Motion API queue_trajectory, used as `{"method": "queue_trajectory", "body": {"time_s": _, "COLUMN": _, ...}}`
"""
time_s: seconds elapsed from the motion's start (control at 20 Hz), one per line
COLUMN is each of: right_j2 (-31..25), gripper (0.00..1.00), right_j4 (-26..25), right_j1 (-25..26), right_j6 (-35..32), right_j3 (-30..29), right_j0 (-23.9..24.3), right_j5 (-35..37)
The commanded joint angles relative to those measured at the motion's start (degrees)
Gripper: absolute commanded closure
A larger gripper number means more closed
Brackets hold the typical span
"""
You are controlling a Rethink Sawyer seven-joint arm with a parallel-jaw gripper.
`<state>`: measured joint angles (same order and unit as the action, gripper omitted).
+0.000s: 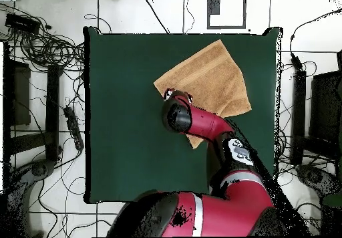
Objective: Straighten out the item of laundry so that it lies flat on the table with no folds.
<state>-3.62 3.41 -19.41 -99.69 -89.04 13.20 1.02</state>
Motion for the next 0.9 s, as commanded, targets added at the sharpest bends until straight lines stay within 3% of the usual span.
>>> {"method": "queue_trajectory", "body": {"time_s": 0.05, "right_j2": -9.0, "gripper": 0.0, "right_j4": -2.0, "right_j1": 9.4, "right_j6": -4.8, "right_j3": 4.7, "right_j0": 0.5, "right_j5": 0.3}}
{"method": "queue_trajectory", "body": {"time_s": 0.1, "right_j2": -8.6, "gripper": 1.0, "right_j4": -2.0, "right_j1": 9.3, "right_j6": -5.3, "right_j3": 4.8, "right_j0": 0.2, "right_j5": 0.5}}
{"method": "queue_trajectory", "body": {"time_s": 0.9, "right_j2": -5.0, "gripper": 1.0, "right_j4": -0.5, "right_j1": 7.0, "right_j6": -7.8, "right_j3": 3.9, "right_j0": -2.6, "right_j5": 1.4}}
